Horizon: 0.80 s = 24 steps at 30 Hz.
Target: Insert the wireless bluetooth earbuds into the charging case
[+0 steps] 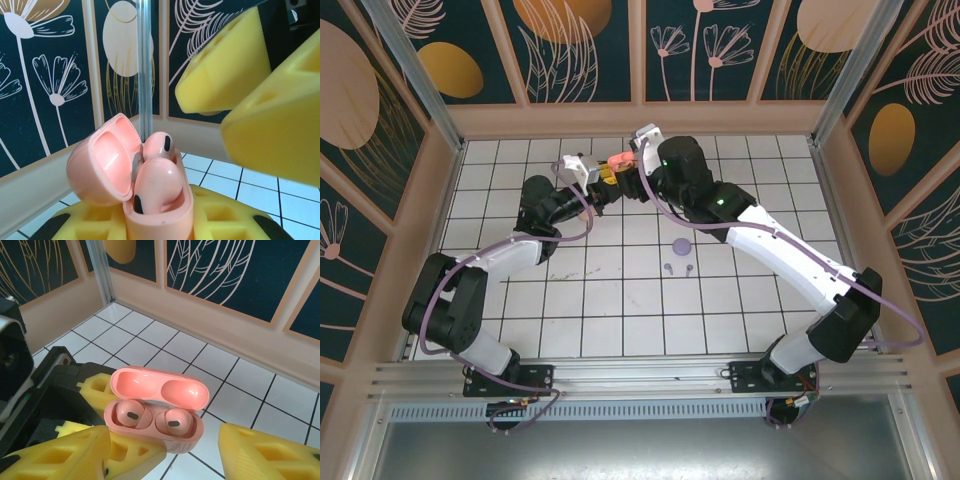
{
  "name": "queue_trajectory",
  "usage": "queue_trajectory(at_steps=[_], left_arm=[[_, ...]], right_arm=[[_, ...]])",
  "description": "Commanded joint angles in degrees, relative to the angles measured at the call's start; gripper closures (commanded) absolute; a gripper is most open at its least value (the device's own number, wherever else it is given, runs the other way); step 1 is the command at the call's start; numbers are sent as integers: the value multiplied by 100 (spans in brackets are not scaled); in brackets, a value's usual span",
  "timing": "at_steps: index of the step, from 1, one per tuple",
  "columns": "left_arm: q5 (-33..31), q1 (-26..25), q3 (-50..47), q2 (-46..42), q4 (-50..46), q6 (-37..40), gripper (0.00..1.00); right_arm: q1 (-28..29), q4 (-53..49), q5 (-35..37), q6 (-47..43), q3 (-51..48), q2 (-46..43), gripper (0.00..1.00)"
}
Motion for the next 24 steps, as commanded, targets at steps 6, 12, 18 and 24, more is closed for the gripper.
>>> queue_trajectory(at_steps=[6, 12, 18, 24], left_arm=[[49, -22, 56, 99, 463, -54, 100], [150, -20, 26, 132, 542, -51, 100], [362, -20, 8, 217, 581, 45, 100], [636, -20, 81, 331, 316, 309, 100]], right_arm=[[-255, 202, -481, 688, 573, -185, 34], [-691, 162, -1065, 1359, 931, -156, 33], [-1031, -604, -1142, 1597, 1684, 345, 44], [-1272, -1603, -1523, 1593, 2885, 1288, 100]])
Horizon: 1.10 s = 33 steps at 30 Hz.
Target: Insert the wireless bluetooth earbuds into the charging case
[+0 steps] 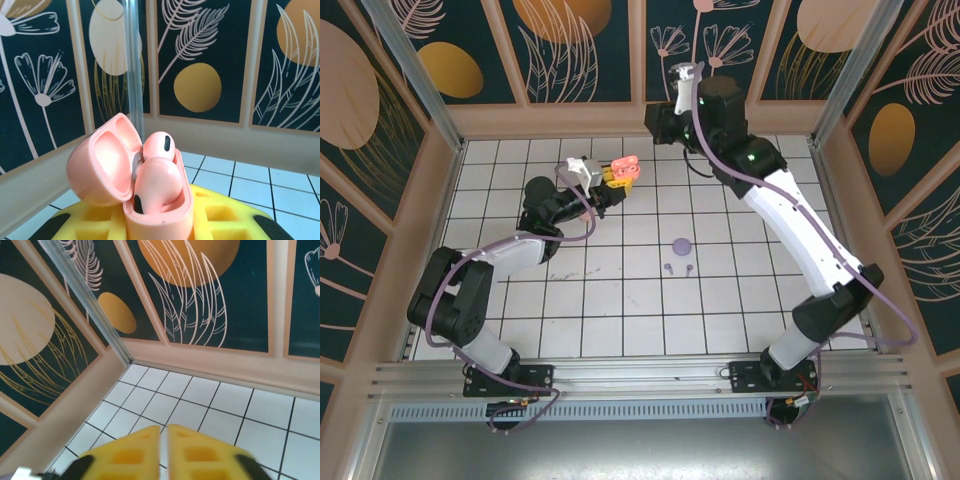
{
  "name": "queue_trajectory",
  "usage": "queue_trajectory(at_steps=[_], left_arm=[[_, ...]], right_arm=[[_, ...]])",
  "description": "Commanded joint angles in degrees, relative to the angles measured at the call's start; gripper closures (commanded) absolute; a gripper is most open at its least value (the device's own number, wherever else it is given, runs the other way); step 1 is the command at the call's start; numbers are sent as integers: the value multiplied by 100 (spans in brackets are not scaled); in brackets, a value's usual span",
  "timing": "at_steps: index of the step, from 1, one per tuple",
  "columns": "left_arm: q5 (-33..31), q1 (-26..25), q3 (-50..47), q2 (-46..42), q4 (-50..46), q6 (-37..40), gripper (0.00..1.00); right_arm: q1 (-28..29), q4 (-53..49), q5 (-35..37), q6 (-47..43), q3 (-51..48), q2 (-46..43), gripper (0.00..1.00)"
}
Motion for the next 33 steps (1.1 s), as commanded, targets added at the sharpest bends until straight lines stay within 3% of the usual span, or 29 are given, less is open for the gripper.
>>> queue_trajectory(at_steps=[1, 8, 14, 27, 33], left_arm=[[315, -25, 86, 92, 6, 278, 100], [392, -47, 101, 138, -145, 457, 100], [326, -55, 200, 162, -379, 606, 100], [-185, -55, 558, 337, -659, 647, 100], [-173, -55, 563, 433, -523, 416, 100]], right_arm=[[-114, -939, -376, 53, 725, 639, 100], [-267, -1993, -992, 94, 2216, 1897, 100], [-277, -2250, -1487, 158, 2420, 2356, 100], [308, -2569, -1568, -258, 998, 1562, 100], [-86, -1438, -529, 651, -279, 318, 100]])
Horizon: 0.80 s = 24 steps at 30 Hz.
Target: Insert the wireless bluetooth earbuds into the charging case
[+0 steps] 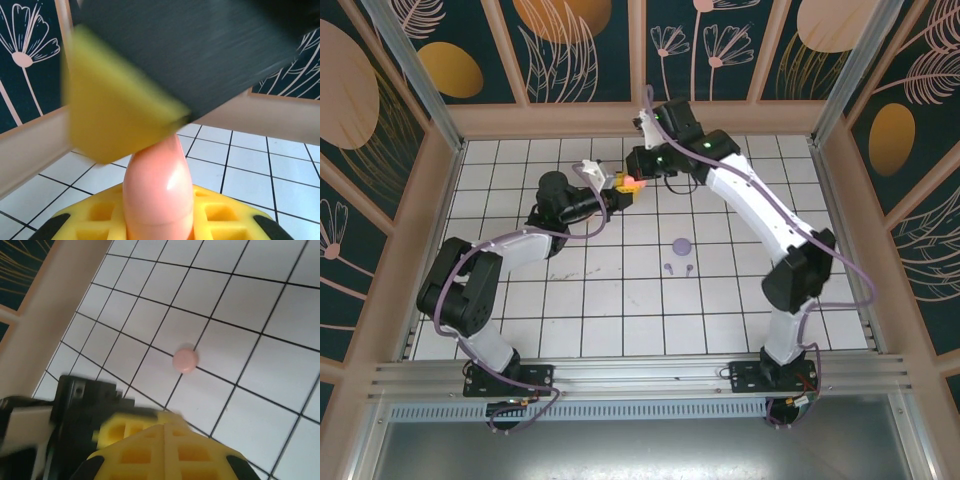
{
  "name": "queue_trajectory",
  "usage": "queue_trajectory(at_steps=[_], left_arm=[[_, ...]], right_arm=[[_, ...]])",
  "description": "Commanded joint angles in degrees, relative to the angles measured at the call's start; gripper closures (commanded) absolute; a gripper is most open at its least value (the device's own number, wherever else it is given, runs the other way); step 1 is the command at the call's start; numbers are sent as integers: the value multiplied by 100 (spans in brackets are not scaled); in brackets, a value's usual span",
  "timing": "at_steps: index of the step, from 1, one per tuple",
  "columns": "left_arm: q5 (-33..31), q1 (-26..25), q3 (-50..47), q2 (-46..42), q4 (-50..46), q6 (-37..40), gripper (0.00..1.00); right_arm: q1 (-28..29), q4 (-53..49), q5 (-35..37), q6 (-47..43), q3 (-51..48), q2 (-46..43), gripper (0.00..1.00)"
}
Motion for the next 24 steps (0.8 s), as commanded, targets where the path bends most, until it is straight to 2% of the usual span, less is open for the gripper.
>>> queue_trajectory(at_steps=[1, 5, 9, 13, 16, 20, 24], left_arm=[[-169, 24, 224, 35, 340, -228, 100], [-160, 19, 270, 100, 27, -775, 100], [-515, 26, 365, 394, -915, -1364, 100], [-732, 24, 813, 747, -2028, -2088, 100], [-814, 24, 1223, 1126, -2955, -2328, 100], [-905, 19, 1474, 1507, -3484, -2620, 100], [-1265, 12, 1819, 1797, -3958, -2794, 100]], right_arm=[[-323, 706, 747, 743, -719, -964, 100], [-861, 1558, 1197, 1459, -2021, -1826, 100], [-1171, 1920, 1273, 1771, -3052, -2284, 97], [-1203, 2206, 1426, 1880, -3944, -2500, 93], [-1204, 2460, 1489, 1992, -4511, -2595, 87], [-1204, 2780, 1511, 2102, -5083, -2713, 77], [-1202, 2943, 1480, 2140, -5413, -2800, 74]])
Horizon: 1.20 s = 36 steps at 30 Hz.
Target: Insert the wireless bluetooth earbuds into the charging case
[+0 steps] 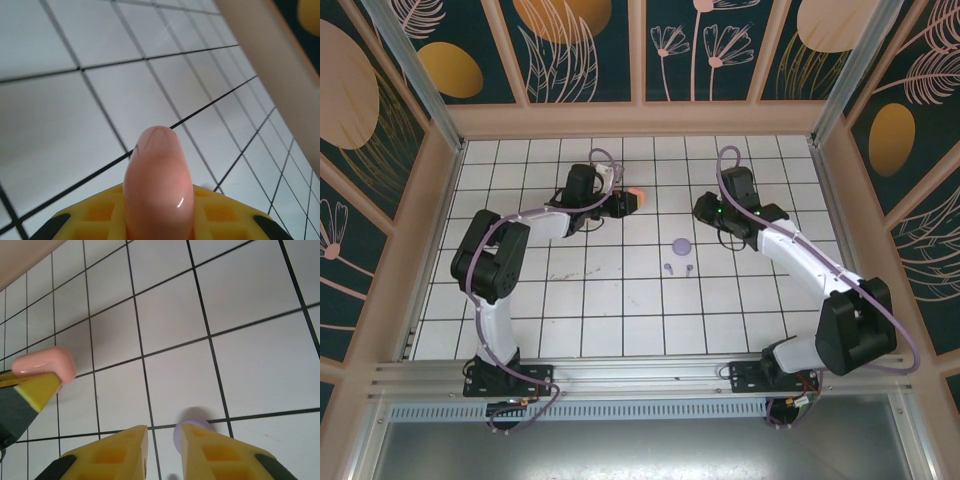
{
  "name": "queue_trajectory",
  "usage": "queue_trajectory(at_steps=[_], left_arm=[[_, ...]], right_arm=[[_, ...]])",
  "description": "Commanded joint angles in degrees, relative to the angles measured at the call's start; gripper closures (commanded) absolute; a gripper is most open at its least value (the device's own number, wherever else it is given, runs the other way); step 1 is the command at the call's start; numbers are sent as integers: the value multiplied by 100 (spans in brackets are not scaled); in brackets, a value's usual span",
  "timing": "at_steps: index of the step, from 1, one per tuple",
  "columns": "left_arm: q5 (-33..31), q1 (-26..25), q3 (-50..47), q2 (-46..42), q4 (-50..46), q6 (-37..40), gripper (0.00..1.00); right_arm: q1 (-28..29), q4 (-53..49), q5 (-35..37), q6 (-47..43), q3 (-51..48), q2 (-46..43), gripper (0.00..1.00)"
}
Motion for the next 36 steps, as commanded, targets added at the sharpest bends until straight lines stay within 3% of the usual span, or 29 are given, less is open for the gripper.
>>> queue_trajectory(at_steps=[1, 9, 17, 25, 27, 36], left_arm=[[-386, 6, 462, 247, -773, -378, 100], [-769, -27, 1403, 1044, -1558, -765, 91], [-1497, -47, 2083, 1373, -2721, -615, 66], [-2536, -84, 2590, 1426, -3821, -221, 29], [-2787, -80, 2642, 1337, -3975, -144, 1], [-3444, -108, 2150, -114, -3518, 85, 1]], right_arm=[[-2, 508, 82, 123, -215, -321, 74], [-2, 681, 29, 71, -578, -540, 58], [-2, 725, -50, -11, -777, -898, 45], [3, 655, -105, -77, -769, -1212, 38], [0, 627, -121, -112, -755, -1249, 35], [-10, 207, 144, -488, -558, -1182, 28]])
